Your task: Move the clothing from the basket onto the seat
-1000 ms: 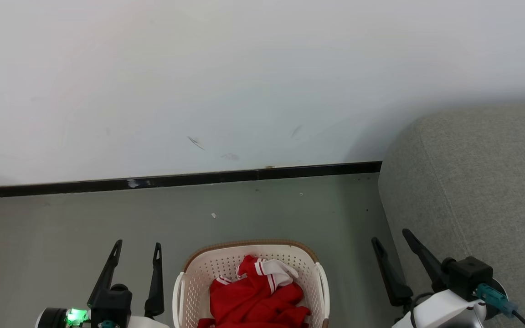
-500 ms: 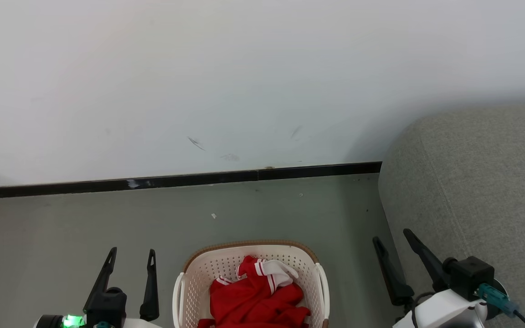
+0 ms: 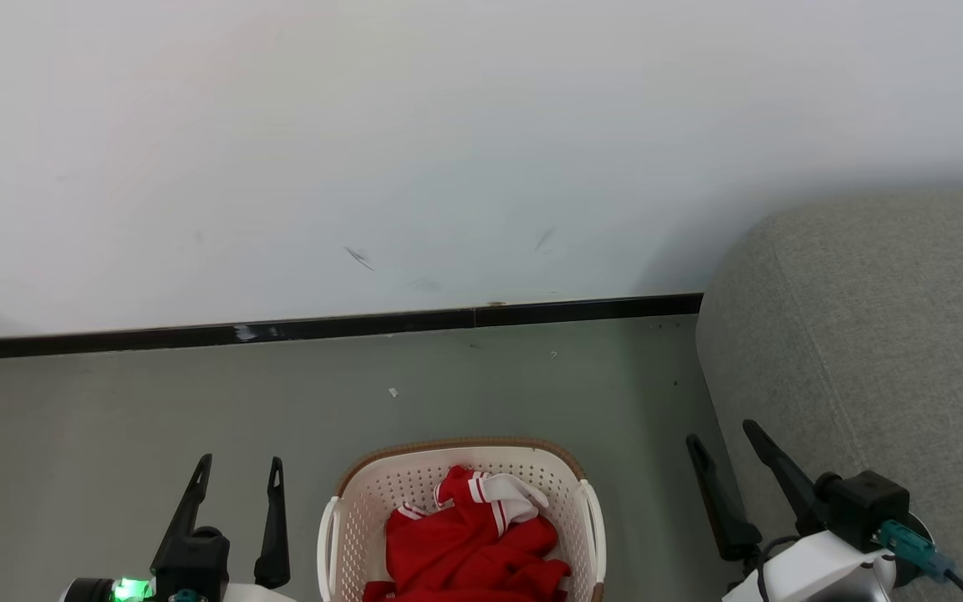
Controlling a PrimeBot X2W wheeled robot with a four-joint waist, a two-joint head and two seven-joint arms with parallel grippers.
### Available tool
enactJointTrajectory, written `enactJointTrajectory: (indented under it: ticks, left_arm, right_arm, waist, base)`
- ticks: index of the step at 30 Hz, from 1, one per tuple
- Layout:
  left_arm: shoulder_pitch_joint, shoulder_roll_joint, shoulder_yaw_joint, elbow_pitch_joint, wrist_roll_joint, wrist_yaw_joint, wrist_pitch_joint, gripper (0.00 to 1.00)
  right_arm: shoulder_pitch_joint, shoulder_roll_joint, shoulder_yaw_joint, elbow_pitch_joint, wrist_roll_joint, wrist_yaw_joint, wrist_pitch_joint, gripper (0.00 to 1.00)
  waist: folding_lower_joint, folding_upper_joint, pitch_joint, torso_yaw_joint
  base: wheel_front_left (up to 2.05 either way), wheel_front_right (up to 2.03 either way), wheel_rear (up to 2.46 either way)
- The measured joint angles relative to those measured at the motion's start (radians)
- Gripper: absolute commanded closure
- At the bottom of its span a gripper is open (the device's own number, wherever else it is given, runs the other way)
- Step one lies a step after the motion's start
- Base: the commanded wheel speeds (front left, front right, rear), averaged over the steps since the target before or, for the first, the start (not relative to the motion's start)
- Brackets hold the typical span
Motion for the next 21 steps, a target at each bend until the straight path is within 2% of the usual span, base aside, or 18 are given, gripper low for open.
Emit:
enactJointTrajectory:
  ticks: [14, 21]
  left_arm:
    - [-0.005, 0.005, -0.005, 0.029, 0.001, -0.014, 0.0, 0.0]
    - [-0.053, 0.003, -0.05, 0.084, 0.003, -0.056, 0.0, 0.0]
  right_arm:
    - [0.019, 0.001, -0.016, -0.003, 0.0, 0.0, 0.0, 0.0]
    - [0.019, 0.001, -0.041, -0.015, -0.001, 0.0, 0.0, 0.0]
  waist:
    - [0.0, 0.0, 0.028, -0.002]
    - [0.0, 0.0, 0.057, -0.009]
  base:
    - [0.0, 0.0, 0.0]
    - [0.0, 0.0, 0.0]
